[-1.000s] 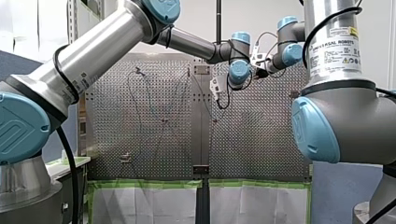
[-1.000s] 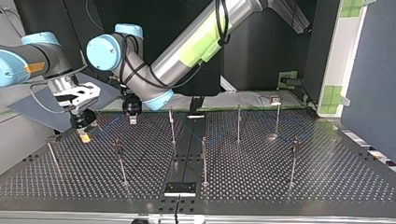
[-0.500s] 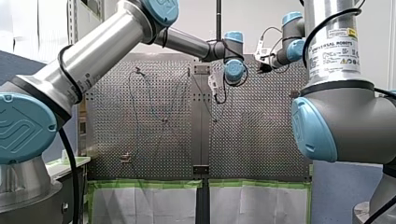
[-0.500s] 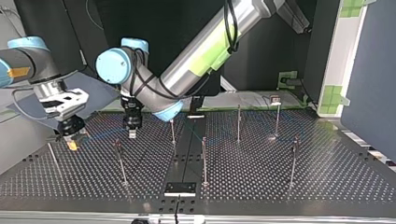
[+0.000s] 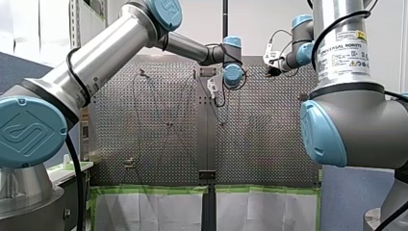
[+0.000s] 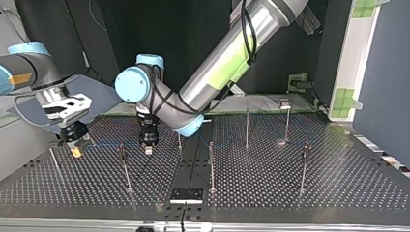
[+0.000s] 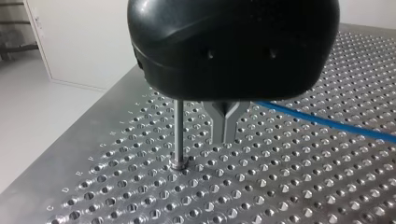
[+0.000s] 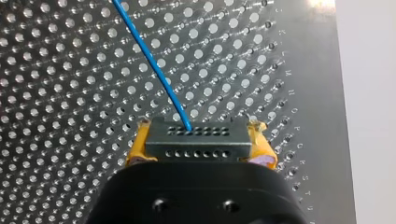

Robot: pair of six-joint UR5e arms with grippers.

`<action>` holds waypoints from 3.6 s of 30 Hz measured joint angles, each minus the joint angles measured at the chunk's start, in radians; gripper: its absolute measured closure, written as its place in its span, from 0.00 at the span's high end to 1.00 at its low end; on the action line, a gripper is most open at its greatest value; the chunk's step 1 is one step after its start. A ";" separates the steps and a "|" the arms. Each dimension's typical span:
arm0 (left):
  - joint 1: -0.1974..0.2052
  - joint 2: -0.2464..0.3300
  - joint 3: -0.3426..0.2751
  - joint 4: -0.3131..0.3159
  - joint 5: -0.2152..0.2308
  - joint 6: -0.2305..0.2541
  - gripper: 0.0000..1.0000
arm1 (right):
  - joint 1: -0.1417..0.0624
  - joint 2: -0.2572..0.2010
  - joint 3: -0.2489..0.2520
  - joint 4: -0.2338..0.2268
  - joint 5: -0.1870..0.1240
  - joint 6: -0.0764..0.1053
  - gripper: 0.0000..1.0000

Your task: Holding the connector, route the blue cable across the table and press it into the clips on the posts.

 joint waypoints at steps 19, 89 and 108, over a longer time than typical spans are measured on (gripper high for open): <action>-0.047 0.044 -0.067 0.011 -0.034 -0.009 0.00 | 0.009 -0.008 -0.002 0.001 -0.030 -0.013 0.00; 0.013 0.047 -0.071 -0.083 0.101 -0.013 0.99 | -0.012 0.065 -0.086 -0.035 -0.096 -0.007 0.00; -0.037 0.192 -0.213 -0.003 0.099 -0.022 0.99 | -0.009 0.065 -0.085 -0.025 -0.097 -0.008 0.00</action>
